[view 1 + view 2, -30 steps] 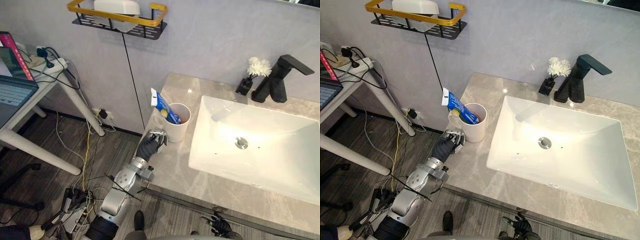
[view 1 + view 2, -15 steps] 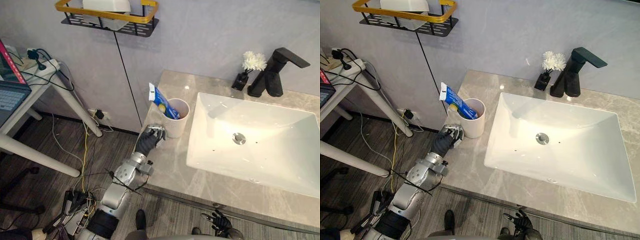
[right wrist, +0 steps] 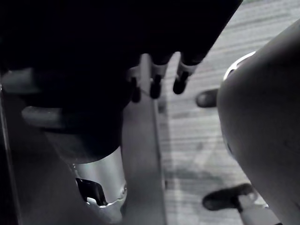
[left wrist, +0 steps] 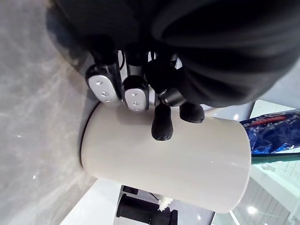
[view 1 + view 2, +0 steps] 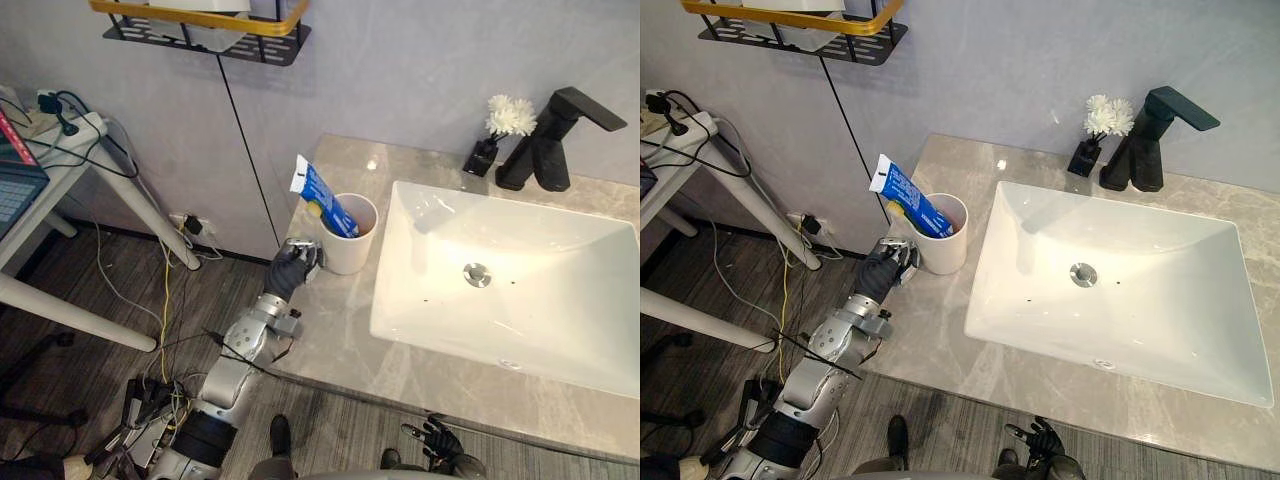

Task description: Organize washtable

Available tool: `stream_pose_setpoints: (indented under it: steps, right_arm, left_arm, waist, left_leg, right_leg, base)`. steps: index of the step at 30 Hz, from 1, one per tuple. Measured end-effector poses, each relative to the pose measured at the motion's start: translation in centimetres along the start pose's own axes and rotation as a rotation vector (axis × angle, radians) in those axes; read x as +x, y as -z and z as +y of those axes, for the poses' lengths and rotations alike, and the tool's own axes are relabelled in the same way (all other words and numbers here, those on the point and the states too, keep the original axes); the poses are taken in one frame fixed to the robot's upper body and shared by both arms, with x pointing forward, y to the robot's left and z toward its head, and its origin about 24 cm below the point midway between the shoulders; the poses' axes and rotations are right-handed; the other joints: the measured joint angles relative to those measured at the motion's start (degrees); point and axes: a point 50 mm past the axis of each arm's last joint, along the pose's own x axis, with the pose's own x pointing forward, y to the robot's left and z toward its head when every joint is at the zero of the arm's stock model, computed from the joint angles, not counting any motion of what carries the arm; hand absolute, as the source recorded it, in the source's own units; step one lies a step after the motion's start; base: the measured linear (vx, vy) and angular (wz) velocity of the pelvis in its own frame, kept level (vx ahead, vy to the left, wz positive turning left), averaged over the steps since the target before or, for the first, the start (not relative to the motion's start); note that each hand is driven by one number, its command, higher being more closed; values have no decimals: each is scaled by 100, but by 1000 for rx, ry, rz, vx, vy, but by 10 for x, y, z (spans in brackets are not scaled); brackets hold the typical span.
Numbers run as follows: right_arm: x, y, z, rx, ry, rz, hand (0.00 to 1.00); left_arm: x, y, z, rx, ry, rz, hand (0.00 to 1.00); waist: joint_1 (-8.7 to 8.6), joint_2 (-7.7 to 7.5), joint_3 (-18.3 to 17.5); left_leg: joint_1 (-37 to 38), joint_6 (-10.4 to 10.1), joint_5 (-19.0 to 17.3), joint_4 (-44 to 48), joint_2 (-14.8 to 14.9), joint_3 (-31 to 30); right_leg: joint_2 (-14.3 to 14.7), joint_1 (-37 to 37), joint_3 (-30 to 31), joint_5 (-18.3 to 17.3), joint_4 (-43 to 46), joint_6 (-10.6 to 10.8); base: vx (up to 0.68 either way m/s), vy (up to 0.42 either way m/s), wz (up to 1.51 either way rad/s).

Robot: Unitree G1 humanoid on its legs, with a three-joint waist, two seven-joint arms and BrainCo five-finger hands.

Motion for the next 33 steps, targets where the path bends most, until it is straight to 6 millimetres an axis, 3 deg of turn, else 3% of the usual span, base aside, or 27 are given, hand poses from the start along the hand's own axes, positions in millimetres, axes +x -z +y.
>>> stream_pose_setpoints:
  steps: [17, 33]
  right_arm:
    - [0, -1, 3, -30, -23, 1, 0]
    - [0, 0, 1, -19, -22, 7, 0]
  left_arm:
    - [-37, 1, -12, -65, 104, 59, 100]
    - [-28, 4, -25, -66, 157, 71, 100]
  waist:
    - [7, 6, 21]
    - [-3, 11, 18]
  left_leg:
    - [23, 4, -2, 3, 0, -12]
    - [28, 3, 0, 1, 0, -18]
  right_leg:
    - [-4, 9, 16, 0, 3, 0]
    - [-2, 11, -26, -1, 17, -1]
  base:
    - [0, 0, 0]
    - [0, 0, 0]
